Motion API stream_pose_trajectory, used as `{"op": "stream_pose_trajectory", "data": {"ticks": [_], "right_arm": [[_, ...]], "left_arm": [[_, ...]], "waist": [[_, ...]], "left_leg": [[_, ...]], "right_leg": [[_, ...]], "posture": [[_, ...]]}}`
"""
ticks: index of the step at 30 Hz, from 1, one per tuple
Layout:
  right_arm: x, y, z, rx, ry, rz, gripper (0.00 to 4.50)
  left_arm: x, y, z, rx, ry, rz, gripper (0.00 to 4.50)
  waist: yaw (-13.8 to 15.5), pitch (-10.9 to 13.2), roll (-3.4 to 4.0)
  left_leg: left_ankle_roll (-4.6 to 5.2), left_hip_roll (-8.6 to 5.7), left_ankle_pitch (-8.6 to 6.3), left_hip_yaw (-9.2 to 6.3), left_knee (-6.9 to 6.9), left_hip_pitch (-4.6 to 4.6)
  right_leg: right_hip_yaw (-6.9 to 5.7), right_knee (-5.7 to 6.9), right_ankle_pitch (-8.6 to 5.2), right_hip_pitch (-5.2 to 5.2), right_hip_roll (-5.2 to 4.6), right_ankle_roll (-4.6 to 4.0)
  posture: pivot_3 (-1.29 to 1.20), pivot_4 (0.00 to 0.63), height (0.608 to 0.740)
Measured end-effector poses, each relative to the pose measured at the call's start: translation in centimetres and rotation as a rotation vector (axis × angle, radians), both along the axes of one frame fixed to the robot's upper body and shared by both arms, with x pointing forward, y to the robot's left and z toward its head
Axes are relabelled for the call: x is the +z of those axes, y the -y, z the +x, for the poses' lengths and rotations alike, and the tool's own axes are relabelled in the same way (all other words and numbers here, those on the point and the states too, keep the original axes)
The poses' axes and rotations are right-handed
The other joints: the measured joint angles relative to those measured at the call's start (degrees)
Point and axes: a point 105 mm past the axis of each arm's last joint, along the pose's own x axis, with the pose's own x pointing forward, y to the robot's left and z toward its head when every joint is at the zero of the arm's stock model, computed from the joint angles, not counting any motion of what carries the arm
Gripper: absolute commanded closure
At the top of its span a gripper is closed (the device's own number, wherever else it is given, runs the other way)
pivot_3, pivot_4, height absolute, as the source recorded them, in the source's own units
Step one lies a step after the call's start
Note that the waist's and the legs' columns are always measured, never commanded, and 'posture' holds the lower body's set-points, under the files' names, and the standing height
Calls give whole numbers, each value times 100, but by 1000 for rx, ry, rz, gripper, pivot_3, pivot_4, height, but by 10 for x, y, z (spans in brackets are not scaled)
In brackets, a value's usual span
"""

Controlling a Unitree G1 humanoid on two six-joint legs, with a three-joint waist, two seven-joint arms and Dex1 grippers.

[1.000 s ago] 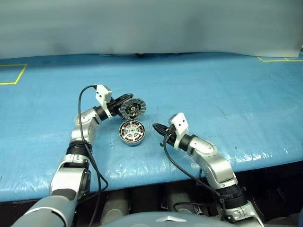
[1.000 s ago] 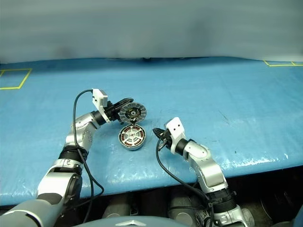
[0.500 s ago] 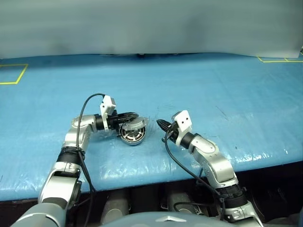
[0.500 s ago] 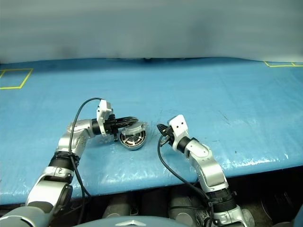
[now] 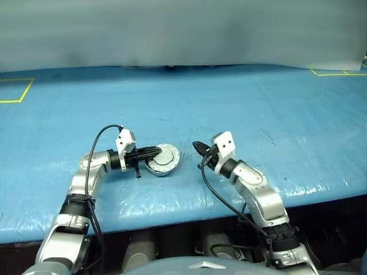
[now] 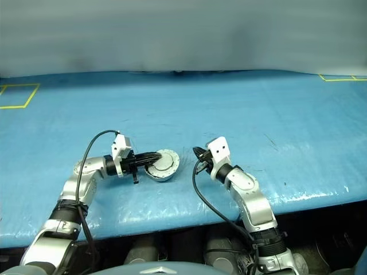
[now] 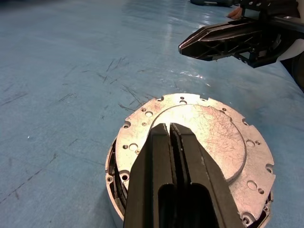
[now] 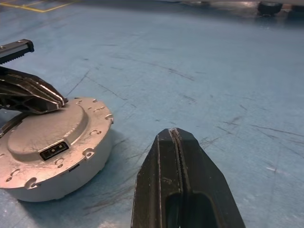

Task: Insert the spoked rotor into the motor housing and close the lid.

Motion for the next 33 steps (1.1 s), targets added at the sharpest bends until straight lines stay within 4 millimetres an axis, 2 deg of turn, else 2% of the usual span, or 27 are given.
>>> {"op": "stream_pose_trajectory", "data": {"ticks": [3,8,14,19,23,24,25,28,33], "right_arm": [[1,-7,-3,39,7,13,4500],[4,-13,-7,90,28,13,4500],[8,-26,-11,159,60,1,4500],[11,-37,-13,217,85,-18,4500],[9,-44,-14,258,84,-33,3601],[10,-46,-15,274,86,-37,3164],[11,-48,-15,287,91,-40,2956],[15,-55,-16,324,118,-58,1928],[8,-62,-15,350,111,-90,290]], "left_arm": [[-2,-5,-4,75,9,-103,4406],[13,-17,-24,114,93,-216,4406],[6,-24,-52,137,86,-237,4406],[0,-28,-65,163,90,-219,4406],[-7,-25,-70,165,89,-199,4500],[-8,-23,-71,163,91,-193,4500],[-9,-21,-72,159,91,-190,4500],[-12,-15,-74,144,90,-192,4500],[-13,-12,-74,144,86,-198,4500]], "waist": [[0,0,0],[-3,1,1],[0,3,3],[7,4,5],[3,4,5],[3,4,5],[3,4,6],[4,4,6],[4,4,6]], "left_leg": [[0,0,0,0,1,-7],[1,1,-2,0,-1,-10],[1,1,-3,-1,0,-8],[-1,1,-3,-2,0,-14],[1,1,-4,3,-2,-17],[1,1,-4,4,-2,-17],[1,1,-4,4,-2,-17],[1,2,-4,4,-2,-17],[1,1,-5,4,-2,-17]], "right_leg": [[0,0,0,-4,0,0],[-2,-3,-1,-6,-2,-2],[-5,-4,-2,-9,-7,-3],[-10,-4,-3,-42,-12,-5],[-9,-4,-3,-47,-11,-6],[-9,-4,-4,-48,-10,-6],[-9,-3,-4,-48,-10,-6],[-10,-3,-4,-48,-10,-6],[-10,-3,-4,-48,-11,-6]], "posture": [[0,150,740],[0,150,740],[0,150,740],[0,150,740],[0,150,740],[0,150,740],[0,150,740],[0,150,740],[0,150,740]]}}
